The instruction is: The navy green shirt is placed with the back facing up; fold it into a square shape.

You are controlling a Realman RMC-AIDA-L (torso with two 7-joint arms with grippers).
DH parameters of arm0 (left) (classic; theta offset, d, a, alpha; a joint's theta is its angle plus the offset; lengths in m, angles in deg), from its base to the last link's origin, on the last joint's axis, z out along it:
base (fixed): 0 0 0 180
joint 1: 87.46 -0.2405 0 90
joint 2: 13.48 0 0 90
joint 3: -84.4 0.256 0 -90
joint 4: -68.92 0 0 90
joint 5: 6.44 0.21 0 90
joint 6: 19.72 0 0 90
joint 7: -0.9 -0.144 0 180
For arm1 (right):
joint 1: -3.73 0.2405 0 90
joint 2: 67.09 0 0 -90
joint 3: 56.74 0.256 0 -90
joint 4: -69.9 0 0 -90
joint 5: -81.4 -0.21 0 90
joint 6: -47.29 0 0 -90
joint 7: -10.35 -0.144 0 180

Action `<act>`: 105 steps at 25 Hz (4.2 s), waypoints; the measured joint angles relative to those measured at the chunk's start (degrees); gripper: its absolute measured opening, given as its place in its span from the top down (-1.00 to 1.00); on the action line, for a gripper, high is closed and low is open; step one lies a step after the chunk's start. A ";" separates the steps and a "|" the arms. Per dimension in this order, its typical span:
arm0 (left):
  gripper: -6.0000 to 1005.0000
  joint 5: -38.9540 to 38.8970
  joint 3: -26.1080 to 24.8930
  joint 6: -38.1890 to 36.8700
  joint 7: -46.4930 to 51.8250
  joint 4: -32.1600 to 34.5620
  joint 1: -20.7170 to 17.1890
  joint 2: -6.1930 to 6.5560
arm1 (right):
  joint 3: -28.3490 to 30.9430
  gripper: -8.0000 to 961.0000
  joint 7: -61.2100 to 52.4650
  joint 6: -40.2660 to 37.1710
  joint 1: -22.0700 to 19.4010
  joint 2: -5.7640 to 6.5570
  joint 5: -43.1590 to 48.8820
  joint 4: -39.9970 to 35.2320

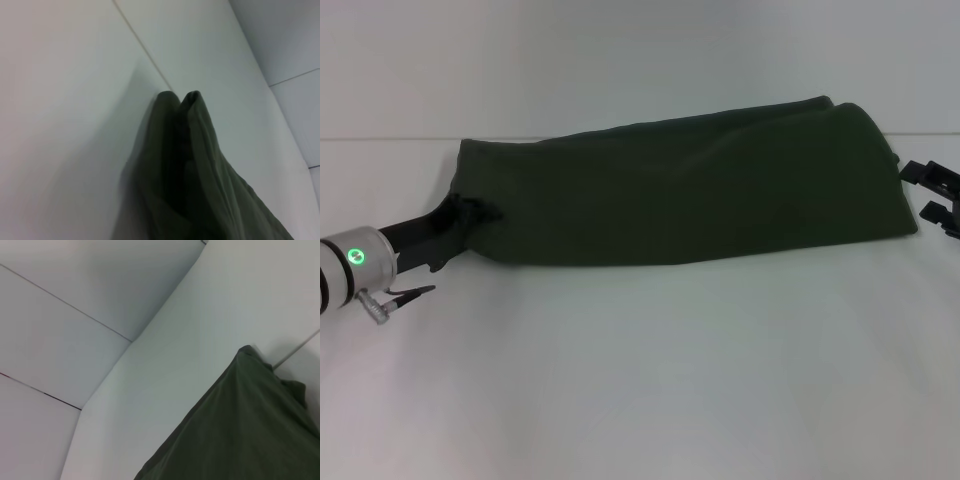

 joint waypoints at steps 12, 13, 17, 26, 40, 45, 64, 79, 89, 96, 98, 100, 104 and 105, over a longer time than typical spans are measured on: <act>0.84 0.98 0.03 -2.56 -4.88 1.98 -0.44 0.69 | 1.28 -0.94 -0.69 0.06 -0.29 0.00 0.00 0.24; 0.86 1.35 0.02 -2.46 -4.79 2.02 -0.66 1.17 | 1.32 -0.94 -0.74 0.08 -0.30 0.00 -0.01 0.32; 0.88 1.87 -0.28 -1.61 -4.52 2.15 -2.20 2.23 | 1.48 -0.94 -0.80 0.79 -0.36 0.03 0.00 0.84; 0.88 1.89 -1.02 3.08 -4.49 6.48 -7.69 3.05 | 1.93 -0.94 -0.80 2.48 -0.54 0.18 0.00 1.80; 0.88 -0.50 -1.41 -8.53 -4.13 13.63 -6.86 2.41 | 2.05 -0.93 -0.45 2.47 -0.50 -0.03 0.34 2.29; 0.88 -1.72 -0.71 -16.98 -1.73 18.51 -3.12 1.37 | 1.80 -0.93 -0.35 2.47 -0.50 -0.01 0.36 2.38; 0.88 -5.42 20.13 3.83 -18.03 5.10 18.38 -7.86 | 0.18 -0.93 -0.08 3.80 0.84 -0.80 0.53 2.64; -0.28 -17.58 25.92 -8.49 -10.46 26.25 0.23 -5.33 | -3.75 -0.93 -1.62 2.87 2.61 1.28 4.29 2.40; -0.83 -10.89 18.43 -27.17 -1.90 15.12 -2.42 5.87 | -11.56 -0.93 -13.86 -7.98 13.80 6.69 23.10 -5.10; -0.88 -1.94 10.83 -29.52 -2.31 16.84 -5.39 5.47 | -15.18 -0.93 -17.14 -4.77 25.69 2.99 36.84 -8.71; -0.88 -1.90 9.35 -29.34 -2.70 16.89 -6.32 5.26 | -17.69 -0.93 -18.36 -1.45 28.65 1.30 39.73 -8.40; -0.88 -1.92 8.20 -29.31 -2.97 17.26 -7.00 4.99 | -20.74 -0.92 -20.24 2.07 30.82 -0.42 43.11 -8.15; -0.88 -2.15 7.00 -29.43 -2.98 17.73 -7.58 4.61 | -24.81 -0.92 -22.38 6.33 33.30 -2.96 47.43 -8.05; -0.88 -2.15 6.96 -29.44 -2.99 17.73 -7.59 4.50 | -25.13 -0.92 -22.36 6.82 33.48 -3.36 47.69 -8.01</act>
